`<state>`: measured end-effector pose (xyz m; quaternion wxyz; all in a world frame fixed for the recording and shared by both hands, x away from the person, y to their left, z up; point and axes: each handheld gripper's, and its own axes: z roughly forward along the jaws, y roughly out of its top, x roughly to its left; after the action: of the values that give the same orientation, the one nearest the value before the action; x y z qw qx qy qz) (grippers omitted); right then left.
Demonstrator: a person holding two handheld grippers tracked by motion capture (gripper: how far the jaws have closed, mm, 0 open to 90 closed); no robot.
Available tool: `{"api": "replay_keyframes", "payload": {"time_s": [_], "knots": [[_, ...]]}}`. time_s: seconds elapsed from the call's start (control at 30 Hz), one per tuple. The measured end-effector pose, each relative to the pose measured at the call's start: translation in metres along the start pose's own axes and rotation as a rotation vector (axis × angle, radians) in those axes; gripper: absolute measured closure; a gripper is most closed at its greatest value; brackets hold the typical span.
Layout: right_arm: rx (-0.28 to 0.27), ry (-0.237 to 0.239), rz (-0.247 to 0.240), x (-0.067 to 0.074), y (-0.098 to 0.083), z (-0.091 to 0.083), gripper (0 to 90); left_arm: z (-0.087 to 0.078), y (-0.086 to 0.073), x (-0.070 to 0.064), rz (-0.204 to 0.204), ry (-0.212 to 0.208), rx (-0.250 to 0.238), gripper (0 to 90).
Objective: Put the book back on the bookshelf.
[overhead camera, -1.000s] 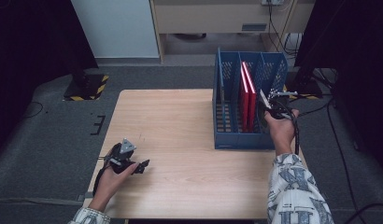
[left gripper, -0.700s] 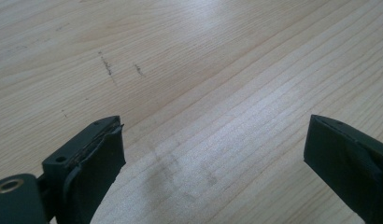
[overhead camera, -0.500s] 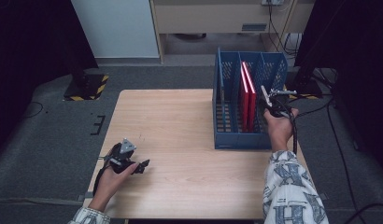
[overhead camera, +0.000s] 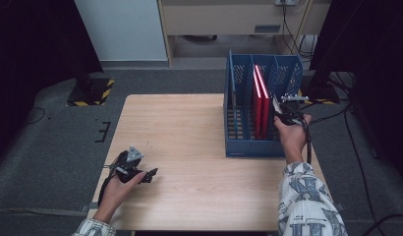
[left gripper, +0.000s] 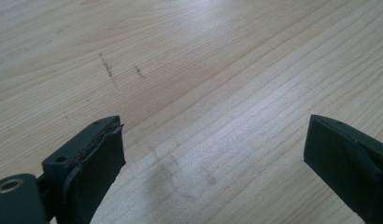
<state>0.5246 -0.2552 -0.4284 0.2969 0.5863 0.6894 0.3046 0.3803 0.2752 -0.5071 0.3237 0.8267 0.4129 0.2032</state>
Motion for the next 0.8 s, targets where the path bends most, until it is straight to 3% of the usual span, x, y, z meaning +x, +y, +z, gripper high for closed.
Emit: {"api": "replay_keyframes", "payload": {"time_s": [0.63, 0.8], "knots": [[-0.056, 0.045, 0.031, -0.006, -0.008, -0.019, 54.0, 0.000, 0.000, 0.000, 0.006, 0.005, 0.002, 4.3], [-0.082, 0.063, 0.043, -0.008, -0.009, -0.023, 47.0, 0.000, 0.000, 0.001, 0.005, 0.008, 0.001, 4.2]]}}
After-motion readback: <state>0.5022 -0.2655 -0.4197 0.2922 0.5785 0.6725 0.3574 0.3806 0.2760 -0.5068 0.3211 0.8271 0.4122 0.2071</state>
